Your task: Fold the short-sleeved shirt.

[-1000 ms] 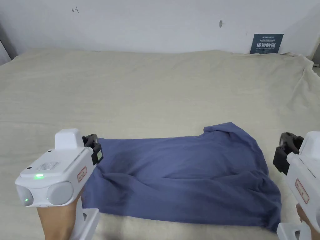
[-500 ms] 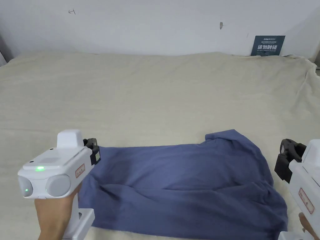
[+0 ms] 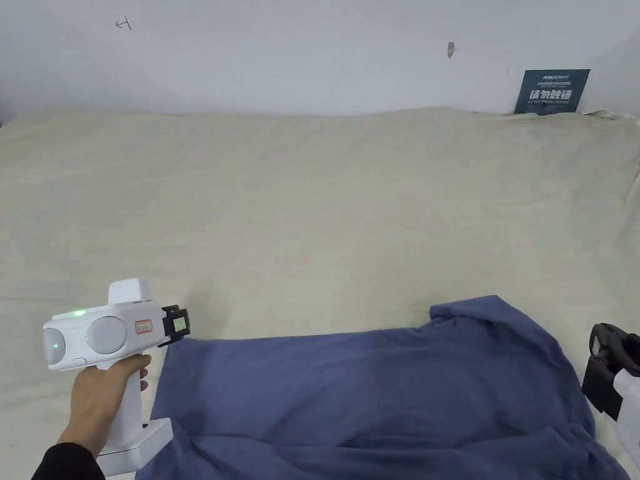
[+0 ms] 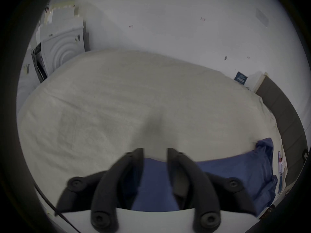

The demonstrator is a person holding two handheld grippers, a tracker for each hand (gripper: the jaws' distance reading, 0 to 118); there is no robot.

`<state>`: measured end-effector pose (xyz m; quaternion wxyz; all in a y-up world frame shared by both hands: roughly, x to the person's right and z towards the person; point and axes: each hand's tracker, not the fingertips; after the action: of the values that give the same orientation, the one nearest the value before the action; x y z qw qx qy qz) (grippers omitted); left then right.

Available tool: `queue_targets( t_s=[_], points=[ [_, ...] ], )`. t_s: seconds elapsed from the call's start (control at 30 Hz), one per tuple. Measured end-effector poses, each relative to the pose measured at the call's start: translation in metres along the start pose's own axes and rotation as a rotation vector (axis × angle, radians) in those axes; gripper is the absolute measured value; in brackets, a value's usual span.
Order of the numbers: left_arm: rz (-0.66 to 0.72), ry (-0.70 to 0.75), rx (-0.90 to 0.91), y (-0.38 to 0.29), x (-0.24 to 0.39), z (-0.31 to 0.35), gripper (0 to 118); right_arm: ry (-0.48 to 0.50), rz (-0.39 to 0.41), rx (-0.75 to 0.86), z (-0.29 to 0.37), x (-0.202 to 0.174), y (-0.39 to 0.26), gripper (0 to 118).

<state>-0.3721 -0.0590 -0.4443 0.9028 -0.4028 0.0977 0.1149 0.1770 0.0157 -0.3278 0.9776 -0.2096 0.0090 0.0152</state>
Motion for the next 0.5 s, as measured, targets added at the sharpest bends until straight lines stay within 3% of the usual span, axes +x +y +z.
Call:
queue_targets(
  t_s=[0.03,0.1,0.33,0.43,0.47,0.5],
  points=[
    [-0.019,0.019,-0.030,0.001,-0.001,-0.010,64,-0.004,0.002,-0.006,-0.004,0.000,-0.001,0],
    [-0.077,0.050,-0.094,0.000,0.000,-0.024,75,-0.008,0.007,-0.020,-0.010,-0.005,-0.002,0],
    [-0.078,0.065,-0.163,-0.013,-0.006,-0.059,76,-0.007,0.012,-0.058,-0.018,-0.022,-0.003,0],
    [-0.067,0.050,-0.205,-0.017,-0.003,-0.065,62,-0.003,0.018,-0.069,-0.021,-0.022,-0.005,0],
    [-0.091,0.074,-0.193,-0.020,0.000,-0.062,50,-0.001,0.019,-0.072,-0.021,-0.022,-0.005,0],
    [-0.134,0.065,-0.179,-0.020,0.002,-0.058,23,0.001,0.019,-0.075,-0.023,-0.020,-0.006,0]
  ],
)
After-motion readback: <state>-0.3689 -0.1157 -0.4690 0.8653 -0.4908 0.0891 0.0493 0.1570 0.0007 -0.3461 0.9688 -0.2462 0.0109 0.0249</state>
